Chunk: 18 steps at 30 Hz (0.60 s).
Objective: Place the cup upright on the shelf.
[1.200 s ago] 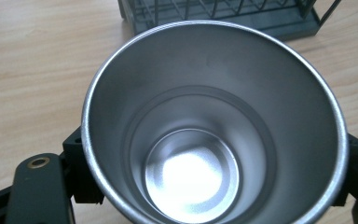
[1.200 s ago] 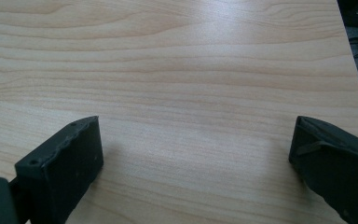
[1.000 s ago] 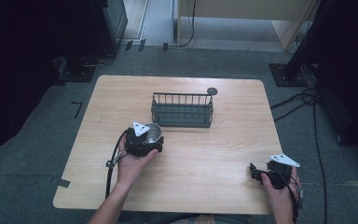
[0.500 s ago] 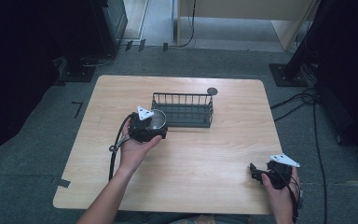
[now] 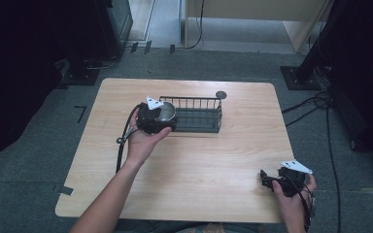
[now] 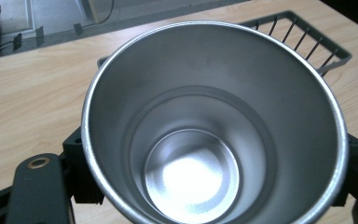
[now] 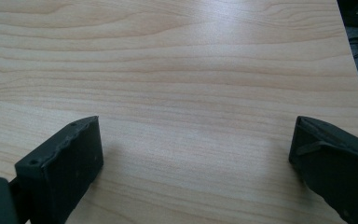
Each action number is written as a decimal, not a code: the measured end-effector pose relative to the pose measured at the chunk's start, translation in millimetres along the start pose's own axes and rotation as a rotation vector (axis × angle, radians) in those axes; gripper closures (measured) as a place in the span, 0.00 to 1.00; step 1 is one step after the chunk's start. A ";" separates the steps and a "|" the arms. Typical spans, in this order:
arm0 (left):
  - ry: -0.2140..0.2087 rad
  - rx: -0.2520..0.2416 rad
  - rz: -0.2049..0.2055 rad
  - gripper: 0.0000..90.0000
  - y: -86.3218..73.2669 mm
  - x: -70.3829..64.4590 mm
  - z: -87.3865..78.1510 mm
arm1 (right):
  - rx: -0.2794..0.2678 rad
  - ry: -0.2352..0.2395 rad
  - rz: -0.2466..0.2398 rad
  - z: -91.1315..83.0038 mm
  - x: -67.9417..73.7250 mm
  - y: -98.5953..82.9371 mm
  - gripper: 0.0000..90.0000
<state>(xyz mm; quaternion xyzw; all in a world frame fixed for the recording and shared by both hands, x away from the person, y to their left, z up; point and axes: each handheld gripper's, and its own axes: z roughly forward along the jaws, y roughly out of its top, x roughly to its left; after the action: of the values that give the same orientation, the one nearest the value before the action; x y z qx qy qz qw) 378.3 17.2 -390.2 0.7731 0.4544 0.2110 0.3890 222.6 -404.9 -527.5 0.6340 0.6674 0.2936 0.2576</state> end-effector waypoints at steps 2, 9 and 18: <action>-0.003 0.002 0.002 0.21 5.1 0.3 1.0 | 0.000 0.000 0.001 0.0 0.1 0.0 0.02; 0.001 -0.007 0.010 0.21 23.5 1.0 7.5 | 0.001 -0.007 0.005 -0.6 0.2 -0.5 0.03; 0.028 -0.019 0.009 0.21 45.6 7.5 19.6 | 0.001 -0.007 0.006 -0.6 0.3 -0.5 0.03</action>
<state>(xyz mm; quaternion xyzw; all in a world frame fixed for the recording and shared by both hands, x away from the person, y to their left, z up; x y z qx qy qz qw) 420.0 2.7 -366.1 0.7684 0.4541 0.2282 0.3890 221.8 -404.7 -527.4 0.6373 0.6648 0.2917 0.2586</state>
